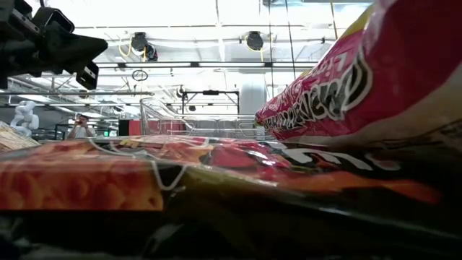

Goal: Sort Maruchan noodles
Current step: Put the yellow noodle pack into the bottom transparent bin

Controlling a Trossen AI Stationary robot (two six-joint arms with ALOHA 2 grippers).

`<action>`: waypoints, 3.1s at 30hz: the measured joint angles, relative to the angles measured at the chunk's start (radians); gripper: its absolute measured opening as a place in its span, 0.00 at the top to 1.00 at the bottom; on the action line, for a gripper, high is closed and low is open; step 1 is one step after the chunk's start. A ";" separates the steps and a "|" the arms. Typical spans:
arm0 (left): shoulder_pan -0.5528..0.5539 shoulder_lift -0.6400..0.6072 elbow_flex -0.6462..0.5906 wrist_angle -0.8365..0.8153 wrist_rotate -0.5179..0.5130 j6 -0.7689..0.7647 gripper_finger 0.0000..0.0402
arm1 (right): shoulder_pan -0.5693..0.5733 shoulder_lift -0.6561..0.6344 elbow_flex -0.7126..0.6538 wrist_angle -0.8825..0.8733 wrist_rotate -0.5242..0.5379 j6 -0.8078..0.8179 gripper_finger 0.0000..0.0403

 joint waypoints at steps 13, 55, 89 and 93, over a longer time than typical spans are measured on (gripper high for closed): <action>0.000 0.000 0.000 0.008 -0.008 -0.174 0.94 | 0.000 0.000 0.000 0.000 0.000 0.000 0.77; 0.000 0.000 0.000 0.000 -0.087 -0.255 0.94 | 0.000 0.021 0.076 -0.047 -0.108 -0.027 0.77; 0.000 0.000 0.000 -0.004 -0.086 -0.253 0.94 | 0.082 0.689 0.730 -1.122 -0.389 -0.199 0.77; 0.000 0.000 0.000 -0.008 -0.086 -0.253 0.94 | 0.163 0.747 0.731 -1.067 -0.454 -0.116 0.77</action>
